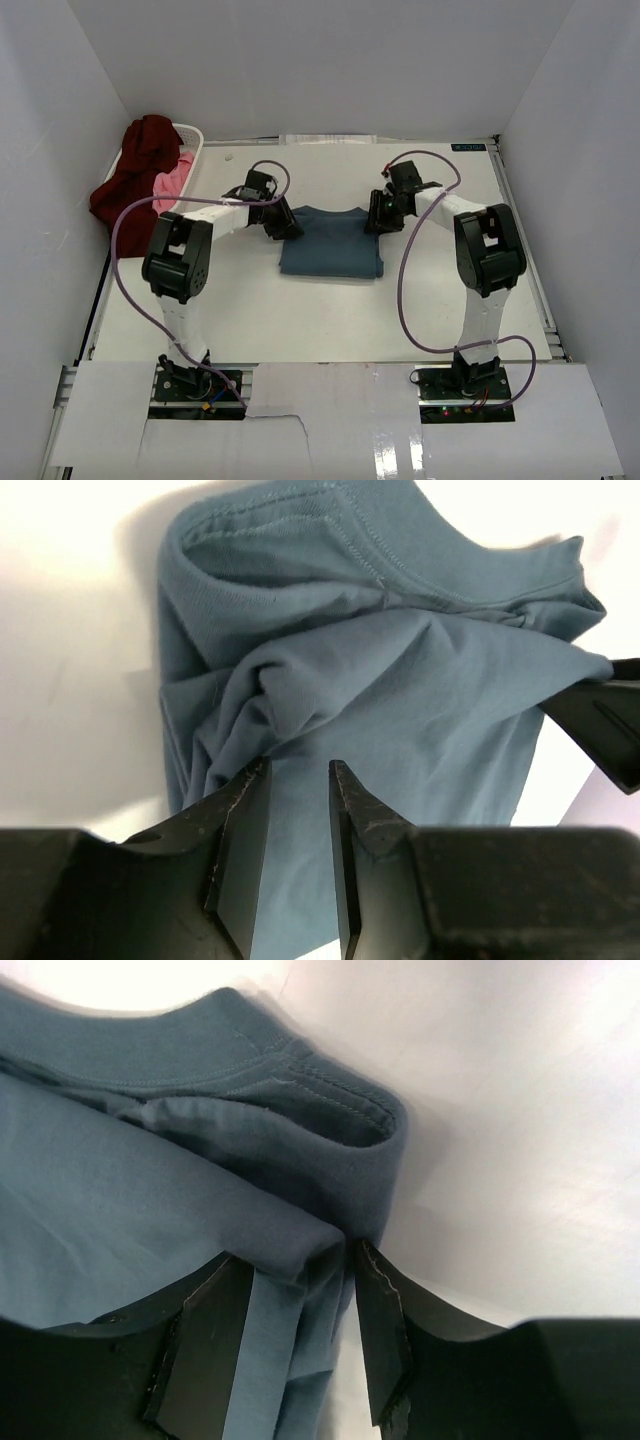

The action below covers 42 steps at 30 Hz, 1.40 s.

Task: Fold and stack the t-shirts
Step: Smooth out wrinkles on the folded tshirt

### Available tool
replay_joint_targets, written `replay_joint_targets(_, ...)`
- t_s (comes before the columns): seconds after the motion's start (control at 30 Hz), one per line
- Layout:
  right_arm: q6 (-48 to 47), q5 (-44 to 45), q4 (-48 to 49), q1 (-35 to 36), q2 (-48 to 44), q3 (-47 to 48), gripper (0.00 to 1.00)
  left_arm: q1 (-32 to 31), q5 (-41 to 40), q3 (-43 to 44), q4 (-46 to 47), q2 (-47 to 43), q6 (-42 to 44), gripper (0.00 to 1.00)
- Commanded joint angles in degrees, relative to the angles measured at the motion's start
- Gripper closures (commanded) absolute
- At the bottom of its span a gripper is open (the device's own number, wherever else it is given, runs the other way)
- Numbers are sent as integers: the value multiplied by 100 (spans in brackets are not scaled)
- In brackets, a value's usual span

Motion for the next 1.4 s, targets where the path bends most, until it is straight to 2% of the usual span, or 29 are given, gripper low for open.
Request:
replay_joint_targets(0.0,-156,-137,-304,333,-433,-731,49,18,-370,-932,-167,-958,-33,60)
replay_joint_targets(0.27,-50,-102,-67,808,-1997,-2619,49,-246,-256,-2842,-105,-2883,-306,60)
replay_joint_targets(0.43,2,-110,-14,835,-2517,-3026,48,-448,-265,-3660,-123,-3692,-657,60)
replay_joint_targets(0.67,-76,-163,-14,844,-2307,-2710,48,-624,-309,-3880,-149,-3807,-763,60)
replay_joint_targets(1.1,-261,-180,48,844,-1050,-1533,48,-923,-379,-4329,211,-3693,-1018,60)
replay_joint_targets(1.27,-358,-14,-128,835,-1120,-1296,46,-932,-326,-4277,167,-3851,-1053,60)
replay_joint_targets(1.37,-481,197,-558,835,-1120,-732,44,-932,-317,-4005,10,-3965,-1018,60)
